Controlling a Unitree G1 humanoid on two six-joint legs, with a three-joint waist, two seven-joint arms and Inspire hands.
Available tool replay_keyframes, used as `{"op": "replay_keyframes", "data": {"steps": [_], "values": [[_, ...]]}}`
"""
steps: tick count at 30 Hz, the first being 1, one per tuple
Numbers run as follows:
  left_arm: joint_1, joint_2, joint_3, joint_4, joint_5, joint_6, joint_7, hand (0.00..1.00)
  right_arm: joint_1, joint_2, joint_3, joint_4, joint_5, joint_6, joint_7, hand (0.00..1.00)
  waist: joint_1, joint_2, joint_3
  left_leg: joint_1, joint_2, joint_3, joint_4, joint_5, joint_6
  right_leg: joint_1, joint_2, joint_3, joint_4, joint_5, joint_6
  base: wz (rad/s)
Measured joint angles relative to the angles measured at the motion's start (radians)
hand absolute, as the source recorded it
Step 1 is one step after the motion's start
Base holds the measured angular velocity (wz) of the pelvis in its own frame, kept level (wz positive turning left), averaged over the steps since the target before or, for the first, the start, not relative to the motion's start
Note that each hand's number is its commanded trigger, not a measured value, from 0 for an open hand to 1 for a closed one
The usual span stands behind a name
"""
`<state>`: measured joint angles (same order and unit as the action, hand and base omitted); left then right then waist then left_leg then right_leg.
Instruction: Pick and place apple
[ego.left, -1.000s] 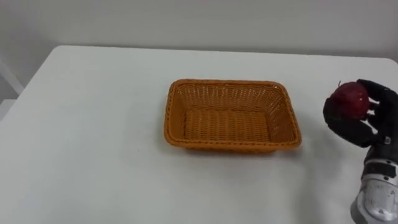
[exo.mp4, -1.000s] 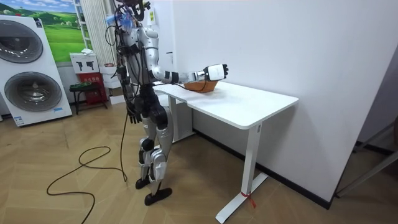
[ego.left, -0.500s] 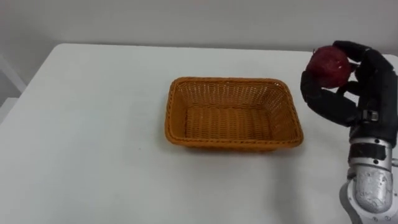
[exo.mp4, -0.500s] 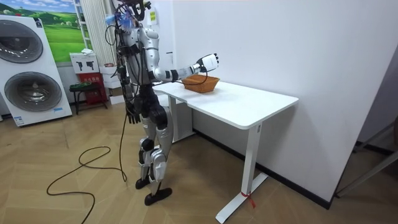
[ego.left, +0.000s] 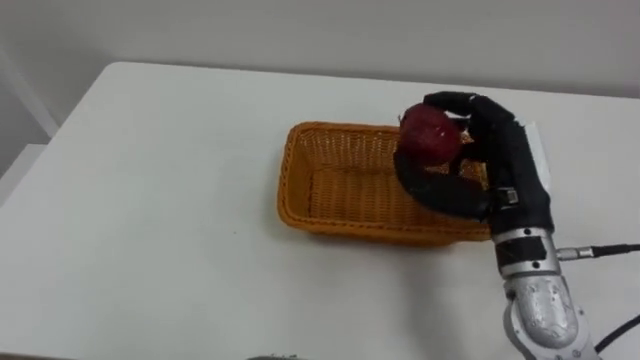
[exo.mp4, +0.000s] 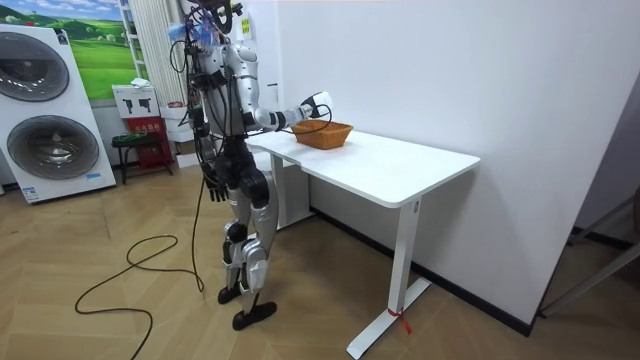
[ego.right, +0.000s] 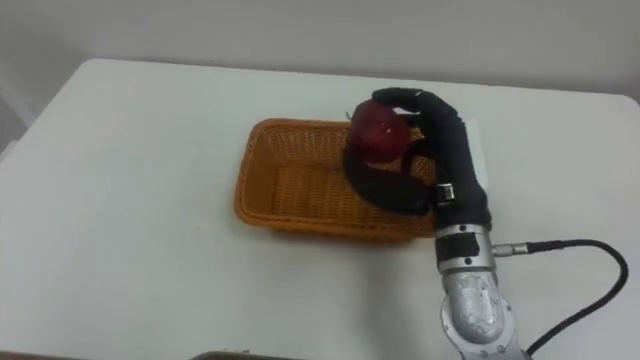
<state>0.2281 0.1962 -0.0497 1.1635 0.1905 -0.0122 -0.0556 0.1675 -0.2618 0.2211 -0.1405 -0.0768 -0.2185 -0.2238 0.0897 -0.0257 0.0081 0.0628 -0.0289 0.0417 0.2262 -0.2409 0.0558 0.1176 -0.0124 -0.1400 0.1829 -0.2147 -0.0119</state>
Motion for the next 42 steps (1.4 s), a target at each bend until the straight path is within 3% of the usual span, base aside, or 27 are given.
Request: {"op": "replay_keyframes", "data": {"steps": [10, 19, 23, 30, 33, 40, 42], "values": [[-0.005, 0.001, -0.003, -0.022, -0.002, 0.002, -0.017, 0.0, -0.008, -0.002, 0.033, 0.0, -0.059, 0.024, 0.074, 0.0, 0.002, 0.001, -0.0011, -0.005, 0.0, 0.006, -0.007, 0.001, 0.001, -0.008, 0.0, 0.002, -0.014, 0.0, 0.0, -0.01], [-0.005, 0.001, -0.008, -0.004, -0.002, 0.006, -0.018, 0.0, -0.008, -0.002, 0.031, 0.003, -0.053, 0.034, 0.073, 0.0, -0.005, -0.004, -0.0021, 0.002, -0.001, 0.007, -0.015, 0.001, 0.0, 0.001, -0.001, 0.001, -0.016, 0.0, 0.0, 0.0], [0.001, 0.001, -0.007, 0.0, -0.002, 0.006, -0.014, 0.0, -0.009, -0.002, 0.017, 0.003, -0.051, 0.034, 0.05, 0.0, -0.005, -0.015, -0.0089, 0.007, 0.0, 0.006, -0.013, 0.001, 0.0, 0.004, -0.001, 0.001, -0.016, 0.0, 0.0, 0.0], [0.024, 0.002, 0.01, 0.003, -0.002, 0.006, -0.005, 0.0, -0.029, -0.001, -0.131, 0.001, -0.051, 0.033, -0.057, 0.0, -0.025, -0.026, -0.0052, 0.018, -0.001, 0.005, -0.005, 0.001, 0.0, 0.025, -0.001, -0.007, -0.015, 0.001, 0.001, 0.04], [0.042, 0.002, 0.068, 0.008, -0.002, 0.006, 0.003, 0.0, -0.029, -0.002, -0.234, -0.01, -0.056, 0.019, -0.145, 0.0, -0.041, -0.029, -0.0064, 0.019, 0.0, 0.005, -0.005, 0.001, 0.0, 0.025, 0.0, -0.009, -0.014, 0.001, 0.001, 0.0], [0.085, 0.001, 0.158, 0.026, -0.003, 0.005, 0.016, 0.0, -0.029, -0.007, -0.518, 0.004, -0.046, -0.034, -0.488, 0.0, -0.091, -0.03, -0.0103, 0.021, -0.001, 0.01, -0.008, 0.001, 0.0, 0.023, 0.001, -0.003, -0.012, 0.001, 0.002, -0.03], [0.096, 0.002, 0.166, 0.023, -0.003, 0.003, 0.049, 0.0, -0.03, -0.028, -0.588, 0.062, 0.003, -0.055, -0.599, 0.0, -0.111, -0.036, -0.0111, 0.02, -0.001, 0.01, -0.005, 0.001, 0.0, 0.024, 0.001, -0.005, -0.012, 0.001, 0.002, 0.0]]}}
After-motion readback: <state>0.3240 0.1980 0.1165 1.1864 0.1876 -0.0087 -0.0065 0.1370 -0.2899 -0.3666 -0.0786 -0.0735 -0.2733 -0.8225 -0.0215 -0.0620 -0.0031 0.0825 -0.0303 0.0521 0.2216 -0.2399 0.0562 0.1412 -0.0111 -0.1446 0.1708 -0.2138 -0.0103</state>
